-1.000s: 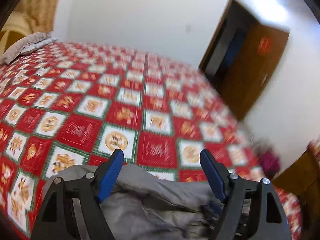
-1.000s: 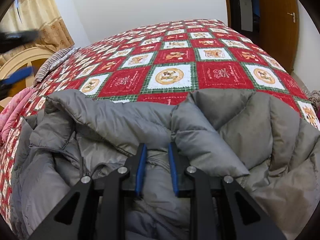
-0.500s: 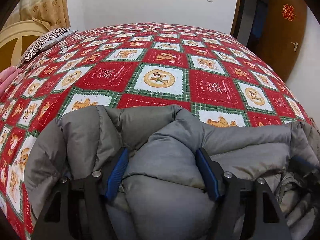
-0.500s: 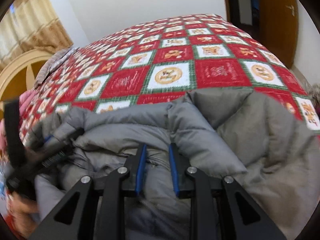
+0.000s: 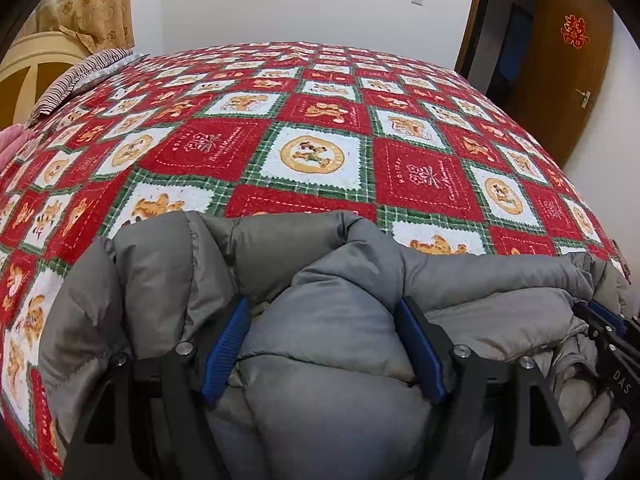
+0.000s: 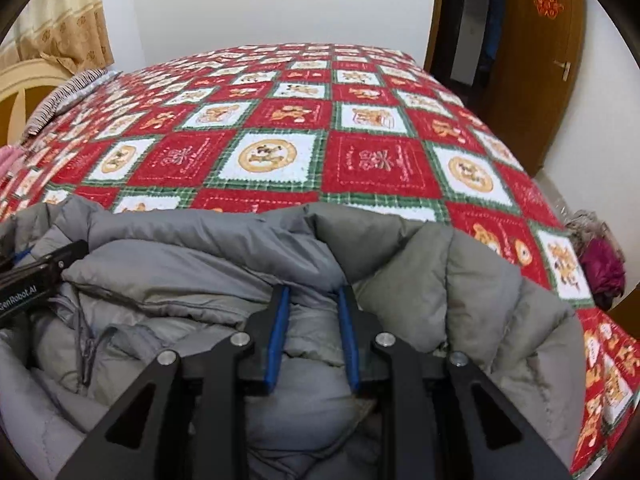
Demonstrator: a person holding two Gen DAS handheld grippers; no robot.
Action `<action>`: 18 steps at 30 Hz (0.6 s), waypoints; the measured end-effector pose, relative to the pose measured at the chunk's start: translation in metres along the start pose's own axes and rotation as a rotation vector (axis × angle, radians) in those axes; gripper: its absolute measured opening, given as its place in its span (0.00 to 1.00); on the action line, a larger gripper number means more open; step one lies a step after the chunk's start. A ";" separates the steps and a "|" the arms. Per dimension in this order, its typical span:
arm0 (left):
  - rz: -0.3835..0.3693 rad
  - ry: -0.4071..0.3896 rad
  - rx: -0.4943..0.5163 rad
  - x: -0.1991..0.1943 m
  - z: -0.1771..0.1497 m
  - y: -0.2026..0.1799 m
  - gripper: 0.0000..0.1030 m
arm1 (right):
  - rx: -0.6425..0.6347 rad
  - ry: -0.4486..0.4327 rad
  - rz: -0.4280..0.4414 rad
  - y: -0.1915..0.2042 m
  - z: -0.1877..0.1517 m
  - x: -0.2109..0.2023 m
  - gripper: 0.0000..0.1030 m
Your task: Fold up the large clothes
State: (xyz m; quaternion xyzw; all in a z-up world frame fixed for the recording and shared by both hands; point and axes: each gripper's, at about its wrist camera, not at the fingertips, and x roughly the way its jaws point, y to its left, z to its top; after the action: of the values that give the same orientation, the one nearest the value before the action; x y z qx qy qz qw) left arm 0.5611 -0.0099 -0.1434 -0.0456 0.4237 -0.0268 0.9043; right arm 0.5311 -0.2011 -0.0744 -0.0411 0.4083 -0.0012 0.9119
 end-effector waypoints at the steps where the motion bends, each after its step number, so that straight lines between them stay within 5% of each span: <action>1: -0.001 -0.002 0.002 -0.001 0.000 0.000 0.74 | -0.009 -0.003 -0.010 0.002 0.000 -0.001 0.27; 8: -0.065 -0.010 -0.034 -0.006 -0.001 0.006 0.77 | 0.032 -0.054 0.027 -0.009 -0.006 -0.047 0.36; 10: -0.045 0.005 -0.009 -0.003 0.001 -0.001 0.79 | 0.031 -0.059 0.019 -0.009 -0.013 -0.048 0.59; 11: -0.026 0.013 0.008 -0.002 0.002 -0.005 0.80 | 0.015 0.000 0.013 -0.007 -0.015 -0.039 0.63; 13: -0.035 0.043 0.029 -0.007 0.005 -0.006 0.80 | 0.044 0.025 0.034 -0.014 -0.014 -0.041 0.57; 15: -0.148 0.055 0.019 -0.033 0.010 0.004 0.79 | 0.138 -0.074 0.070 -0.029 -0.013 -0.074 0.57; 18: -0.284 -0.050 -0.009 -0.100 0.008 0.031 0.80 | 0.212 -0.207 0.167 -0.048 -0.023 -0.142 0.57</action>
State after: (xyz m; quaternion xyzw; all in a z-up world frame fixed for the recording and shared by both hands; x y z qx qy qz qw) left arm 0.5036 0.0303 -0.0652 -0.1096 0.3903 -0.1513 0.9015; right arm 0.4213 -0.2459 0.0199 0.0897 0.3120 0.0357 0.9452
